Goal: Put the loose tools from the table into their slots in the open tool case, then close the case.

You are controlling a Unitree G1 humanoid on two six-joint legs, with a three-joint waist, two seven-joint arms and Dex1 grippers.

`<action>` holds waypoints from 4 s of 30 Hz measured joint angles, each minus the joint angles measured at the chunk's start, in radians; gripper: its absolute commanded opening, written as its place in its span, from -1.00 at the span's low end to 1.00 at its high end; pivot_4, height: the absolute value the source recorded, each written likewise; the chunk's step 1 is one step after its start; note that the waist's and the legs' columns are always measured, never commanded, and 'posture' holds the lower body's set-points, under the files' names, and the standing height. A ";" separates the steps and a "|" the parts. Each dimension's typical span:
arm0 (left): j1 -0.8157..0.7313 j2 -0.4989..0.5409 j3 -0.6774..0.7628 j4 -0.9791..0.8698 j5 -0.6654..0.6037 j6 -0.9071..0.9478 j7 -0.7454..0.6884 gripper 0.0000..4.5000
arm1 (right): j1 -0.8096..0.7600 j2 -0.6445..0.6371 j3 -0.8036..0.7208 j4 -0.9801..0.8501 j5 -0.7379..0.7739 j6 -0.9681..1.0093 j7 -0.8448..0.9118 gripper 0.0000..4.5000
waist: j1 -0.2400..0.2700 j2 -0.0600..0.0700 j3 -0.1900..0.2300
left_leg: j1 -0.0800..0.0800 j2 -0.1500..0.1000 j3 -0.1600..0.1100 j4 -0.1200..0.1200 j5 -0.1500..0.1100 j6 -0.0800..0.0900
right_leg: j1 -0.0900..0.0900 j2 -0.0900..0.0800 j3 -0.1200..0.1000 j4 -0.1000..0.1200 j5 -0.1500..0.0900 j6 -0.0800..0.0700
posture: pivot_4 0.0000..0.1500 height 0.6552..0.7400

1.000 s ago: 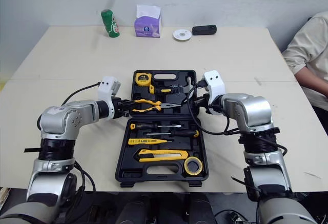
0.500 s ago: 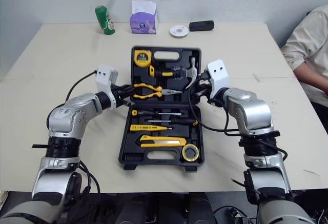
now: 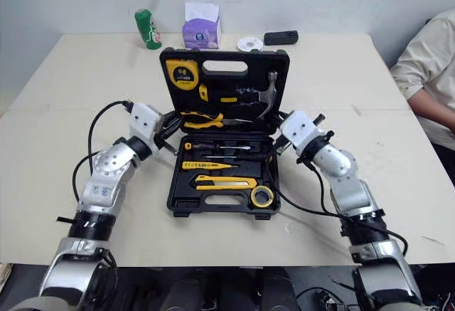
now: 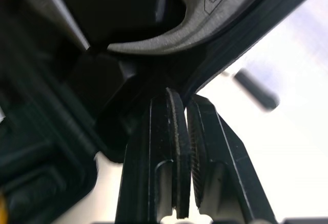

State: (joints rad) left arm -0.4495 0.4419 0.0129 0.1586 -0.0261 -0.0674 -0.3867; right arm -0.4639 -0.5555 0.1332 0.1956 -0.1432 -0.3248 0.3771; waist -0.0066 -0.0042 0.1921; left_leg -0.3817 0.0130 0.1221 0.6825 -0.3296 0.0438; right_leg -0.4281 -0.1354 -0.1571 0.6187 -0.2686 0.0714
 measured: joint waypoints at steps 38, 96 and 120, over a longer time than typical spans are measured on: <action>-0.163 0.249 0.062 0.107 -0.341 0.494 -0.413 -0.97 | 0.698 -0.356 -0.168 -0.741 0.629 0.641 0.670 -1.00 | 0.056 -0.002 0.008 | 0.011 0.003 -0.006 0.000 -0.010 -0.003 | 0.018 0.004 -0.001 -0.021 0.006 -0.001 | 1.00 0.71; -0.722 -0.384 -0.331 0.659 -0.007 0.199 -0.745 -0.97 | 0.458 -0.228 -0.256 -0.567 0.381 0.660 0.440 -1.00 | 0.030 -0.006 0.009 | 0.007 0.000 -0.002 0.003 -0.003 0.007 | 0.015 0.005 -0.001 -0.014 0.007 0.003 | 1.00 0.71; -0.747 -0.407 -0.486 0.758 0.189 -0.108 -0.663 -0.97 | 0.394 -0.222 -0.229 -0.650 0.405 0.770 0.410 -1.00 | 0.032 -0.018 -0.021 | 0.012 0.002 -0.006 0.003 -0.007 0.008 | 0.021 0.001 -0.001 -0.021 0.007 0.002 | 1.00 0.71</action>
State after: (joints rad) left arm -1.1968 0.0353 -0.4732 0.9171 0.1629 -0.1759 -1.0500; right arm -0.0697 -0.7771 -0.0953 -0.4549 0.2616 0.4452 0.7876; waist 0.0253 -0.0226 0.1709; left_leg -0.3696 0.0149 0.1161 0.6859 -0.3371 0.0522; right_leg -0.4068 -0.1339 -0.1584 0.5972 -0.2619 0.0733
